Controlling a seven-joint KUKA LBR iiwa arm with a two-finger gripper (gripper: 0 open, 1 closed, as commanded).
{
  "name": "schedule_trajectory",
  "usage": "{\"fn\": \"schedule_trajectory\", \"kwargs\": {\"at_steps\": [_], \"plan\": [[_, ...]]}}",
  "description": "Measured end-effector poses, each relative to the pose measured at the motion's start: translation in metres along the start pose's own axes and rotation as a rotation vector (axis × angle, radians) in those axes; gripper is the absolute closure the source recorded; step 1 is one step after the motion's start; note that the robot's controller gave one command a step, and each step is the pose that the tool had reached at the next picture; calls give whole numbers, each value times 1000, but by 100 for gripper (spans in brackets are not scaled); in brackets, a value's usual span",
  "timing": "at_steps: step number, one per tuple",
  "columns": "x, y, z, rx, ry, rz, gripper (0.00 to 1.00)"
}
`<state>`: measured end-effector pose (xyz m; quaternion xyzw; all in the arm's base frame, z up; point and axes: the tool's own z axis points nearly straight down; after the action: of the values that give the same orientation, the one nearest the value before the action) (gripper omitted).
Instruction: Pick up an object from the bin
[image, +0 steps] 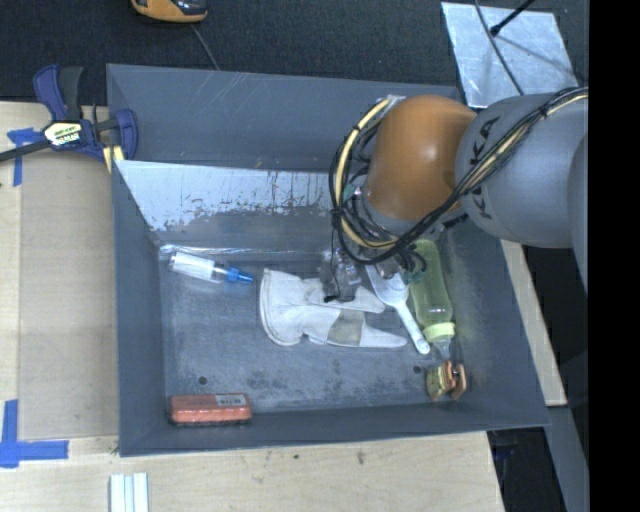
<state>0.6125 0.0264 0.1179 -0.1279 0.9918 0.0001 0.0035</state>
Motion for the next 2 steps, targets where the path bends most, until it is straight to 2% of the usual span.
{"fn": "schedule_trajectory", "kwargs": {"at_steps": [1,2], "plan": [[6,-29,-19,-2,4,53,100],[7,-5,-60,-1,0,198,0]]}}
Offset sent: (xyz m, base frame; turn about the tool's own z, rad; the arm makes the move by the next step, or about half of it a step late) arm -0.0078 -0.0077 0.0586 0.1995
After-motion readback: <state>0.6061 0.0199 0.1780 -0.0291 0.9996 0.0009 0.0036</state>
